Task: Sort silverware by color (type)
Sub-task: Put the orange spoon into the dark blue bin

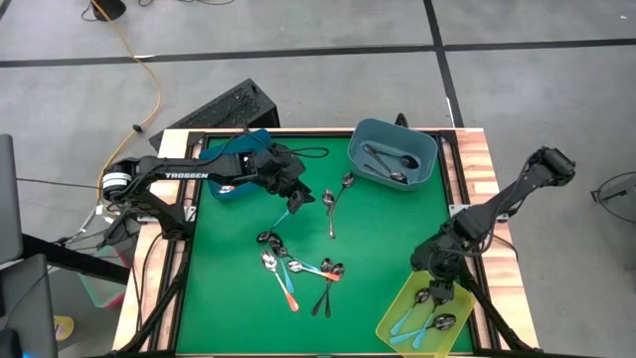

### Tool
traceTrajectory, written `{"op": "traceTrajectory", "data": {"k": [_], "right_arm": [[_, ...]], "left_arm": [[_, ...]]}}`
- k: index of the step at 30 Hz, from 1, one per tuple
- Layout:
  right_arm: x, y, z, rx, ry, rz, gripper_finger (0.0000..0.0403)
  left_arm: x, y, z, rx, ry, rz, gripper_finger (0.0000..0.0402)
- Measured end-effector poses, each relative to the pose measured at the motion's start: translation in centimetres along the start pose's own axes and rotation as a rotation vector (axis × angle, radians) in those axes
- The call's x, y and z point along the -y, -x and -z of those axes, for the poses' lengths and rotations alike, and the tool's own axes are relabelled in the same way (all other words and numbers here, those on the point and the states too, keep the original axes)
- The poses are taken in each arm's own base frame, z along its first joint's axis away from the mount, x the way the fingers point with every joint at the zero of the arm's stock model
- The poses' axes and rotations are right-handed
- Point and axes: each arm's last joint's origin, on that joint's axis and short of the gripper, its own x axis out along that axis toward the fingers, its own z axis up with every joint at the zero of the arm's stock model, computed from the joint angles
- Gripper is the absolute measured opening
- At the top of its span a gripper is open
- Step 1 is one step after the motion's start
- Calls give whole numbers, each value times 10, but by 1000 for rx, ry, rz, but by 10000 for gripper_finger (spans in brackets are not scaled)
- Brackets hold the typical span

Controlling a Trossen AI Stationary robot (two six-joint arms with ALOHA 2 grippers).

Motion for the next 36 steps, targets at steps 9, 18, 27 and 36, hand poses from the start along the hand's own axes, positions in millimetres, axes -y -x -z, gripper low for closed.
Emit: {"op": "traceTrajectory", "data": {"k": [9, 18, 27, 36], "right_arm": [[-44, 47, -21, 243, 136, -159, 138], [-67, 117, -48, 777, 417, -69, 138], [-50, 135, -74, 1027, 500, 286, 138], [-36, 111, -130, 968, 486, 393, 138]], "left_arm": [[0, 0, 0, 0, 3, 0, 179], [0, 0, 0, 0, 4, 0, 179], [3, 3, -2, 4, -21, 47, 179], [21, 41, -11, 102, -76, 185, 179]]}}
